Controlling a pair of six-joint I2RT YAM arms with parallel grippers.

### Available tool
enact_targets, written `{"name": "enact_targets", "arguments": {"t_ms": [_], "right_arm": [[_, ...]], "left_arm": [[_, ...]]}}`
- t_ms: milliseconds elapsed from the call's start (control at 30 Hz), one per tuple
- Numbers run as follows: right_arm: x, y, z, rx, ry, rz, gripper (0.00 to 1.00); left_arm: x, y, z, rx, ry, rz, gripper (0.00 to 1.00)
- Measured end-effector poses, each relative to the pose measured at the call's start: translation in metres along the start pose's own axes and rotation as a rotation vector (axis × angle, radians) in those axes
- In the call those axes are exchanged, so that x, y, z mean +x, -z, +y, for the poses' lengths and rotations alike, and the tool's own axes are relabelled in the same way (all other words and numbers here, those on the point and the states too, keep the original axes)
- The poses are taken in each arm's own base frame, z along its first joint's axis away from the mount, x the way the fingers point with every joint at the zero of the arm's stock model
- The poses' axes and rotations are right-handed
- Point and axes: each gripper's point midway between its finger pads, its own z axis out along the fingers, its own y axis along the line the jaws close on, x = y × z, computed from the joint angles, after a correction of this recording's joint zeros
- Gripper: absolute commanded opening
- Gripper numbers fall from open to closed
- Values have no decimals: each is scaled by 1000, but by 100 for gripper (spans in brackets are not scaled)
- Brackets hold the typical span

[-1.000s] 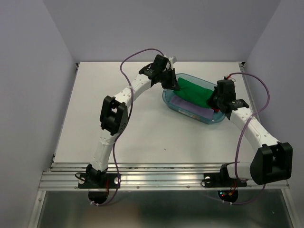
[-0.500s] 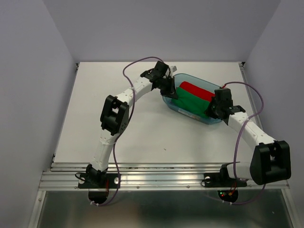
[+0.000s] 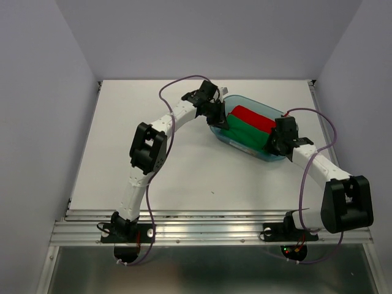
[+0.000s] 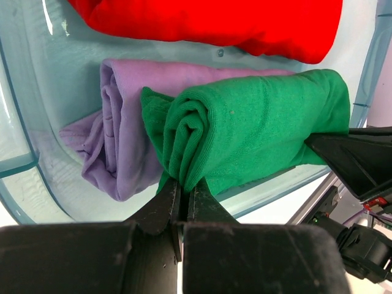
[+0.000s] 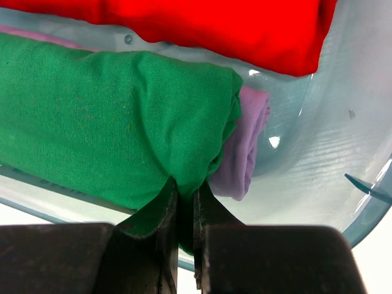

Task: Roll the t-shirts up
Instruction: Place the T-shirt in the bin.

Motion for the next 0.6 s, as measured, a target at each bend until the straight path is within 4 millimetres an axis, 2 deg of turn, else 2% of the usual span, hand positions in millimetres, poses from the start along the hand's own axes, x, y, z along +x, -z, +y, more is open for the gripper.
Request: {"name": "enact_targets", "arguments": {"t_ms": [267, 333, 400, 433, 500, 567, 600], "right_arm": [[1, -4, -2, 10, -1, 3, 1], [1, -4, -2, 11, 0, 2, 6], [1, -4, -2, 11, 0, 3, 18], [1, -4, -2, 11, 0, 3, 21], [2, -4, -3, 12, 4, 5, 28], [2, -3, -3, 15, 8, 10, 30], [2, -2, -4, 18, 15, 13, 34]], "left_arm": [[2, -2, 2, 0, -4, 6, 0], [3, -4, 3, -2, -4, 9, 2], [4, -5, 4, -4, -5, 13, 9], [4, -6, 5, -5, -6, 15, 15], [5, -5, 6, -6, -5, 22, 22], [6, -4, 4, 0, -14, 28, 36], [6, -4, 3, 1, -14, 30, 47]]}}
